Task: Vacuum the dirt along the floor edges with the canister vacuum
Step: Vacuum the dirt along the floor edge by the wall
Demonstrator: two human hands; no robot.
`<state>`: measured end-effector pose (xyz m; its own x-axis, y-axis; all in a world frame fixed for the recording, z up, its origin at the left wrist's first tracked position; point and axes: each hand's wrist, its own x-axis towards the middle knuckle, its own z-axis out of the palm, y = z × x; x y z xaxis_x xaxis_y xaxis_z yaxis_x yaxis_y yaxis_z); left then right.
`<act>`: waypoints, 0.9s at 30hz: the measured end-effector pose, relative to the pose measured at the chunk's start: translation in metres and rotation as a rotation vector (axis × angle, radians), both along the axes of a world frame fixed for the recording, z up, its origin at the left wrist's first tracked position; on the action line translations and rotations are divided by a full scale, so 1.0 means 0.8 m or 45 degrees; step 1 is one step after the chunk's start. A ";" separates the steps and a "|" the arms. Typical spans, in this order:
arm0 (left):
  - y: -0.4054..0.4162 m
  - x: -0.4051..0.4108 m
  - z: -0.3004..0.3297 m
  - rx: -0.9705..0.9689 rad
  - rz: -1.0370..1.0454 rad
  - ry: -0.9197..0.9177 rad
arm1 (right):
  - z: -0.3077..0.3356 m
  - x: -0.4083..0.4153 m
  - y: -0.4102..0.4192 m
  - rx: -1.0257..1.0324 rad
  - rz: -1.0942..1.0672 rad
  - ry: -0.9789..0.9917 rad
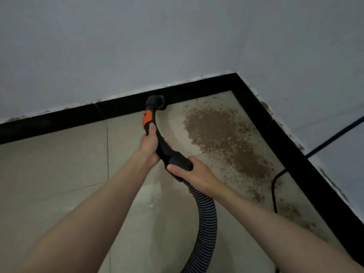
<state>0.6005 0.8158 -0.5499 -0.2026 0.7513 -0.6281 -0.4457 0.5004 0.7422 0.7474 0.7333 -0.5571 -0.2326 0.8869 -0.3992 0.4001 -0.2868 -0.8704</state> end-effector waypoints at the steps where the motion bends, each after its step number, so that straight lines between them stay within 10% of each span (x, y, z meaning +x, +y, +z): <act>1: 0.005 0.002 -0.010 -0.009 0.011 -0.008 | -0.008 -0.001 0.004 0.026 -0.012 -0.049; 27: 0.062 0.074 -0.096 0.132 -0.295 0.247 | -0.109 0.017 0.024 -0.082 -0.442 -0.057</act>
<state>0.6599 0.8653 -0.6266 -0.1275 0.8494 -0.5121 -0.1739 0.4892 0.8547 0.7608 0.7528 -0.6445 0.0977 0.8826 -0.4599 0.3065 -0.4663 -0.8298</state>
